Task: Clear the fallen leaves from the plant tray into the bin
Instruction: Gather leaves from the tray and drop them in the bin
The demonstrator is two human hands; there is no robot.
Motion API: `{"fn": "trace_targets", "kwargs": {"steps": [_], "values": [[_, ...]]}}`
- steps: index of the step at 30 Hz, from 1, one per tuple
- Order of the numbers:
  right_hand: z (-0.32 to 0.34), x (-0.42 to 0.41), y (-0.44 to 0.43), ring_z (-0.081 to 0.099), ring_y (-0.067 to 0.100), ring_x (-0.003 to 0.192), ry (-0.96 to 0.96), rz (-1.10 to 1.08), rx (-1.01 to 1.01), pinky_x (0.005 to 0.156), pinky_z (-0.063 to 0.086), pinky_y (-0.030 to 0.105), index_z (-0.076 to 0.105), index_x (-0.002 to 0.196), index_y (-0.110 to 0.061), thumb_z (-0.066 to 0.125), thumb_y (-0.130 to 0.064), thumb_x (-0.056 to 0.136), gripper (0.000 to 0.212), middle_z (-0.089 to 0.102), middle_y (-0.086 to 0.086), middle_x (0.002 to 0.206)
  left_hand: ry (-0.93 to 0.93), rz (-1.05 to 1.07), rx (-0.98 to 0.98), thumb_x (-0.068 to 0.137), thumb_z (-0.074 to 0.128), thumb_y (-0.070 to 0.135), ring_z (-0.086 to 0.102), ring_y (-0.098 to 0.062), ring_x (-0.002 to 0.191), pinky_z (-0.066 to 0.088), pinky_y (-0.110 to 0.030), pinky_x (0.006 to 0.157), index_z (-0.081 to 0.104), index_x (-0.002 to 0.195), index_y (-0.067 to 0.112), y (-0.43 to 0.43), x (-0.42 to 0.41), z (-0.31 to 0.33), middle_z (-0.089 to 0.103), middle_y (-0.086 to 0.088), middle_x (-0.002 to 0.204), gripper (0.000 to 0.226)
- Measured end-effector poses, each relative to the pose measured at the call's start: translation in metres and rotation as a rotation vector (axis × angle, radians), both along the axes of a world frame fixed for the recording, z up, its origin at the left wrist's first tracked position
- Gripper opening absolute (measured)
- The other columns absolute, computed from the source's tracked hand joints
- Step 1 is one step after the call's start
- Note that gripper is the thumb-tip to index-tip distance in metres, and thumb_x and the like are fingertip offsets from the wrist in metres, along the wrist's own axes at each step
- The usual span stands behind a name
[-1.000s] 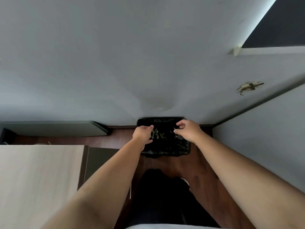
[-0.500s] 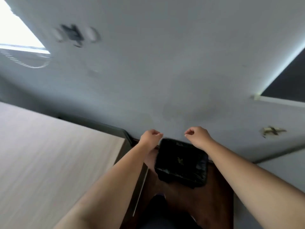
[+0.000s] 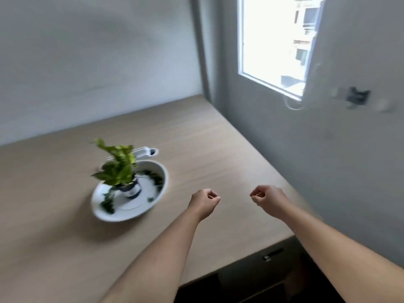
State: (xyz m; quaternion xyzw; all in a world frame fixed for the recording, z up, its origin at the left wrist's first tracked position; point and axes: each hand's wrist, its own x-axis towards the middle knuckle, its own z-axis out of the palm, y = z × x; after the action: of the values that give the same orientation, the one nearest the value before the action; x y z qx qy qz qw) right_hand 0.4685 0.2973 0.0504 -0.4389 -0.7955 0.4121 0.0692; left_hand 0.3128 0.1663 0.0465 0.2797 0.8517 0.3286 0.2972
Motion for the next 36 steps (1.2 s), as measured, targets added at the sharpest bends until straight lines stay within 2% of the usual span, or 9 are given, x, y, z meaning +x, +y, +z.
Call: {"fn": "trace_targets", "kwargs": {"steps": [6, 9, 14, 16, 20, 25, 30, 34, 36], "values": [[0.004, -0.153, -0.074, 0.056, 0.015, 0.065, -0.026, 0.283, 0.029, 0.055, 0.046, 0.022, 0.063, 0.070, -0.024, 0.058, -0.013, 0.083, 0.018, 0.062, -0.003, 0.071, 0.122, 0.242, -0.061, 0.085, 0.058, 0.024, 0.061, -0.021, 0.085, 0.047, -0.025, 0.073, 0.069, 0.088, 0.016, -0.122, -0.124, -0.004, 0.068, -0.003, 0.087, 0.013], [0.002, -0.215, -0.109, 0.058, 0.015, 0.071, -0.049, 0.389, 0.084, 0.052, 0.044, 0.020, 0.070, 0.086, -0.018, 0.058, -0.014, 0.083, 0.013, 0.066, 0.000, 0.082, 0.163, 0.320, -0.112, 0.081, 0.060, 0.019, 0.065, -0.026, 0.096, 0.049, -0.028, 0.083, 0.070, 0.083, 0.017, -0.168, -0.182, -0.007, 0.073, -0.009, 0.097, 0.010], [-0.013, -0.291, -0.156, 0.064, 0.024, 0.093, -0.106, 0.543, 0.187, 0.072, 0.045, 0.023, 0.071, 0.098, -0.013, 0.055, -0.012, 0.083, 0.022, 0.072, 0.006, 0.100, 0.200, 0.348, -0.142, 0.077, 0.061, 0.010, 0.066, -0.030, 0.092, 0.053, -0.032, 0.079, 0.062, 0.068, 0.022, -0.221, -0.253, -0.024, 0.070, -0.009, 0.086, 0.014], [-0.023, -0.311, -0.164, 0.064, 0.023, 0.091, -0.121, 0.550, 0.191, 0.077, 0.050, 0.027, 0.070, 0.099, -0.011, 0.055, -0.011, 0.084, 0.022, 0.072, 0.007, 0.103, 0.224, 0.322, -0.191, 0.075, 0.063, 0.014, 0.065, -0.026, 0.093, 0.052, -0.029, 0.079, 0.067, 0.081, 0.019, -0.232, -0.269, -0.033, 0.069, -0.005, 0.094, 0.009], [-0.036, -0.334, -0.161, 0.061, 0.025, 0.105, -0.220, 0.557, 0.294, 0.086, 0.052, 0.033, 0.065, 0.111, -0.013, 0.061, -0.017, 0.083, 0.029, 0.065, 0.007, 0.118, 0.318, 0.200, -0.298, 0.076, 0.066, 0.024, 0.058, -0.024, 0.106, 0.048, -0.032, 0.090, 0.063, 0.107, 0.020, -0.234, -0.294, -0.050, 0.058, -0.004, 0.118, 0.031], [-0.053, -0.354, -0.156, 0.060, 0.030, 0.106, -0.390, 0.605, 0.403, 0.090, 0.051, 0.038, 0.059, 0.117, -0.009, 0.062, -0.031, 0.084, 0.040, 0.060, 0.012, 0.119, 0.492, 0.017, -0.541, 0.078, 0.062, 0.038, 0.050, -0.026, 0.122, 0.019, -0.046, 0.118, 0.051, 0.126, 0.024, -0.221, -0.306, -0.063, 0.051, -0.005, 0.129, 0.051], [-0.079, -0.363, -0.159, 0.058, 0.028, 0.107, -0.470, 0.660, 0.532, 0.102, 0.035, 0.037, 0.056, 0.115, -0.007, 0.064, -0.039, 0.080, 0.048, 0.061, 0.010, 0.114, 0.499, -0.059, -0.624, 0.079, 0.061, 0.040, 0.051, -0.023, 0.121, -0.007, -0.054, 0.117, 0.053, 0.125, 0.026, -0.210, -0.311, -0.073, 0.053, -0.003, 0.126, 0.048], [-0.083, -0.366, -0.159, 0.061, 0.032, 0.100, -0.433, 0.636, 0.505, 0.092, 0.041, 0.038, 0.059, 0.104, -0.007, 0.067, -0.023, 0.079, 0.031, 0.064, 0.012, 0.108, 0.448, -0.045, -0.614, 0.082, 0.061, 0.028, 0.055, -0.022, 0.117, -0.002, -0.050, 0.120, 0.056, 0.118, 0.023, -0.202, -0.312, -0.072, 0.055, -0.003, 0.124, 0.037], [-0.080, -0.365, -0.158, 0.062, 0.034, 0.092, -0.386, 0.626, 0.513, 0.079, 0.044, 0.035, 0.060, 0.094, -0.006, 0.059, -0.009, 0.080, 0.014, 0.064, 0.015, 0.103, 0.425, -0.037, -0.588, 0.084, 0.059, 0.022, 0.055, -0.019, 0.115, 0.015, -0.037, 0.120, 0.058, 0.113, 0.021, -0.199, -0.313, -0.077, 0.056, -0.003, 0.124, 0.029]]}}
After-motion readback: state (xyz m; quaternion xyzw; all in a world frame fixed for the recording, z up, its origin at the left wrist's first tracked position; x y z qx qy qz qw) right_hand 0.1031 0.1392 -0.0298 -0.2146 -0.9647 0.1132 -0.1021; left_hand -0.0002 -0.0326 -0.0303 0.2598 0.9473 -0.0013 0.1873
